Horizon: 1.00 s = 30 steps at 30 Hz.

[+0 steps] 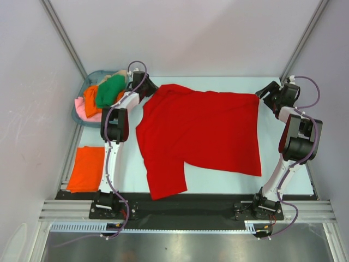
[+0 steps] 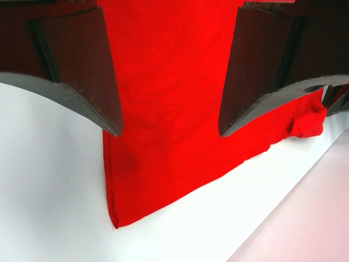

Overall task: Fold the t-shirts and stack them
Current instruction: Fold the tshirt

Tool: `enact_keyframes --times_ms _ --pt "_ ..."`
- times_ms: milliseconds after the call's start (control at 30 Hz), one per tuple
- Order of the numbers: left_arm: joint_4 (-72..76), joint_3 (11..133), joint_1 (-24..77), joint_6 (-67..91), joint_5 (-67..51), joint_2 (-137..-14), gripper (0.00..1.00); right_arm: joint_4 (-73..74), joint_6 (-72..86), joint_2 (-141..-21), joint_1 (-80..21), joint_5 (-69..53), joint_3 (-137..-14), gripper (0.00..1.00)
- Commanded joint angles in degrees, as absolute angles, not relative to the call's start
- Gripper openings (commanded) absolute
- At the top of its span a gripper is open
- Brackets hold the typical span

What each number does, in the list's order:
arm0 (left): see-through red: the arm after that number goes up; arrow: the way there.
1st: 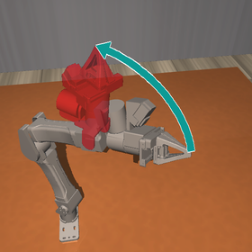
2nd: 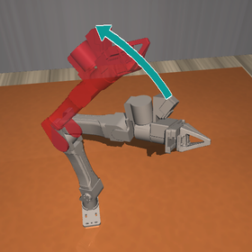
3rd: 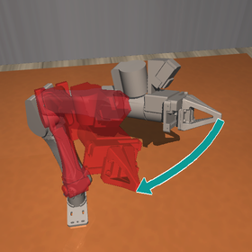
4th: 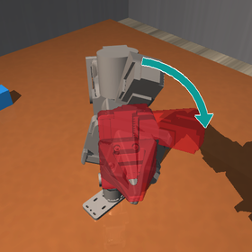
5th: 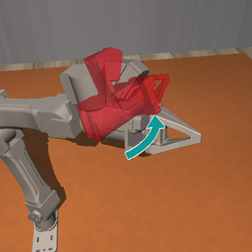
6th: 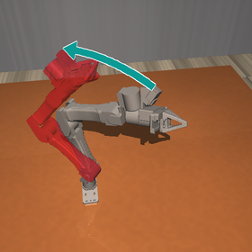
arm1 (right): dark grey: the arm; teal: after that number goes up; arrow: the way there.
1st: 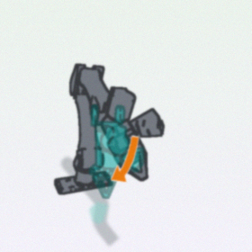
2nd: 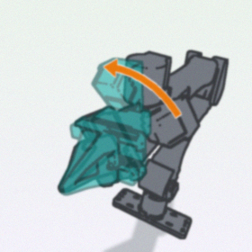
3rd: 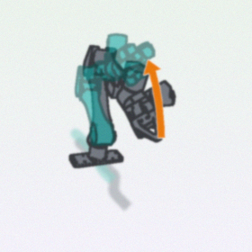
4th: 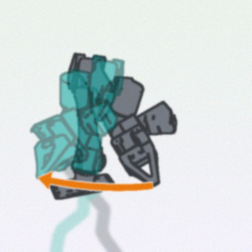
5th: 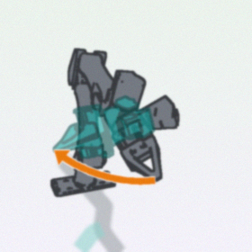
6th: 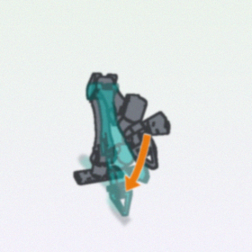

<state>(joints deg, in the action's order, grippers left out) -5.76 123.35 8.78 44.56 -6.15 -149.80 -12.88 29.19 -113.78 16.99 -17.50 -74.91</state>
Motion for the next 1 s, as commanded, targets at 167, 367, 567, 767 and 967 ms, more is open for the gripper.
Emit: enact_keyframes --times_ms 167,367,567,767,967 --pt "-6.2 123.2 9.4 44.3 -4.7 -148.4 0.28 -15.6 29.9 -111.7 17.4 -18.8 -75.0 0.76" --pt "-6.8 123.9 10.3 40.7 -1.7 -146.5 0.22 -15.5 30.4 -112.2 17.4 -19.3 -75.2 0.76" --pt "-6.9 125.2 10.9 37.9 -0.1 -145.5 0.1 -14.2 30.8 -114.1 17.4 -19.9 -76.8 0.78" --pt "-7.3 126.2 11.2 36.4 -0.1 -144.4 0.0 -11.7 29.8 -117.4 16.9 -17.2 -80.7 0.8" --pt "-7.4 126.2 12.1 33.0 4.0 -141.3 0.02 -7.9 28.8 -122.0 16.6 -16.4 -86.2 0.8"
